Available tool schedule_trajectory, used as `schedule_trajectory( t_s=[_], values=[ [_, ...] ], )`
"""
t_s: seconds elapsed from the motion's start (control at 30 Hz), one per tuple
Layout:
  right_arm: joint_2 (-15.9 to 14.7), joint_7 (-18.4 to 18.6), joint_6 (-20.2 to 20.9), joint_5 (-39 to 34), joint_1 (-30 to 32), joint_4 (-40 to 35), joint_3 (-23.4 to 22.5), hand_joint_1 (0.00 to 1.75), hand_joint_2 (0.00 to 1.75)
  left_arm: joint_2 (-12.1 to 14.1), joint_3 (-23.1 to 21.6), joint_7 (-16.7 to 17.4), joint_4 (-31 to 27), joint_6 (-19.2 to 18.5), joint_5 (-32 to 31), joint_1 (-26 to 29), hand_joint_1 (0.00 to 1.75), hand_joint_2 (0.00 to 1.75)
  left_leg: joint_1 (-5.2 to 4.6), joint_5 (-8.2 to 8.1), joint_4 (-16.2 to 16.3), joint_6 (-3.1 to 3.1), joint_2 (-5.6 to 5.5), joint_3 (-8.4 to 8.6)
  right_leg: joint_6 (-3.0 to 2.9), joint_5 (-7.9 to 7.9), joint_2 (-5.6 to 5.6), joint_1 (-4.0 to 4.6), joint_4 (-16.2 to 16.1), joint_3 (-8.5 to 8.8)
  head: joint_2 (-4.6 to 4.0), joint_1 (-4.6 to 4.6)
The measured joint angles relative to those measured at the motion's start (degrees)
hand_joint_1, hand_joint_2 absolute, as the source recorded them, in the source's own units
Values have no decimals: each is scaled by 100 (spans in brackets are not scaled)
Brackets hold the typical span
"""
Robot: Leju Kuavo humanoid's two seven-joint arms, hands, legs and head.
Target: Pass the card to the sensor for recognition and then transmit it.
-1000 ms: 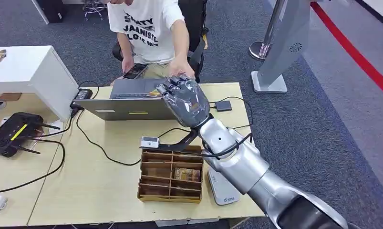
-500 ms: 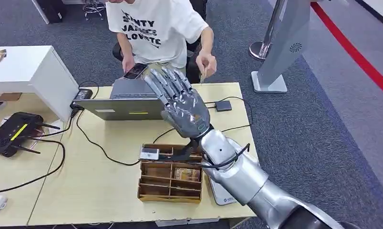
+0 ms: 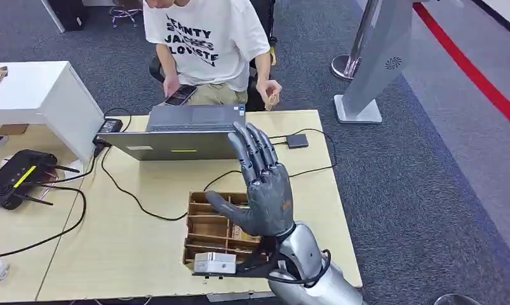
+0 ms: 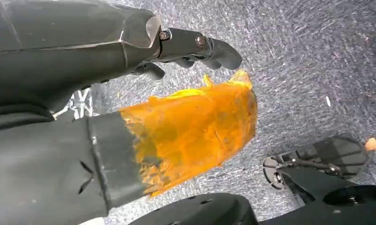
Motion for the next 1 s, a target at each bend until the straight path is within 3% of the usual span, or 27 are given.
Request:
schedule_trajectory(
  t_s=[0.03,0.07,0.13,0.17,0.63,1.0],
  values=[
    [0,-4,0,-9,61,-59,4,0,175,0,16,0,0,2,9,4,0,0,0,0,0,0,0,0,0,0,-1,0,0,1,0,-2],
    [0,-24,9,-79,104,-107,7,0,0,0,33,0,0,7,17,5,0,0,0,0,0,0,-1,0,0,0,-3,0,0,1,0,0],
    [-2,-133,76,-373,218,-177,9,0,0,0,68,0,0,46,63,13,0,0,0,0,0,0,-2,0,0,0,-3,1,0,2,0,0],
    [-9,-184,131,-512,290,-207,9,0,175,0,88,0,0,55,79,19,0,0,0,0,0,0,-1,0,0,0,-3,1,0,2,0,-2],
    [-162,-354,433,-677,714,-240,42,0,175,4,260,-13,0,85,127,94,0,0,0,0,0,0,-1,0,0,0,-2,0,0,3,0,0],
    [-227,-48,631,-275,719,-98,72,0,175,7,343,-35,0,85,125,97,0,0,0,0,0,0,-1,-1,0,0,-2,0,0,3,0,0]
  ],
)
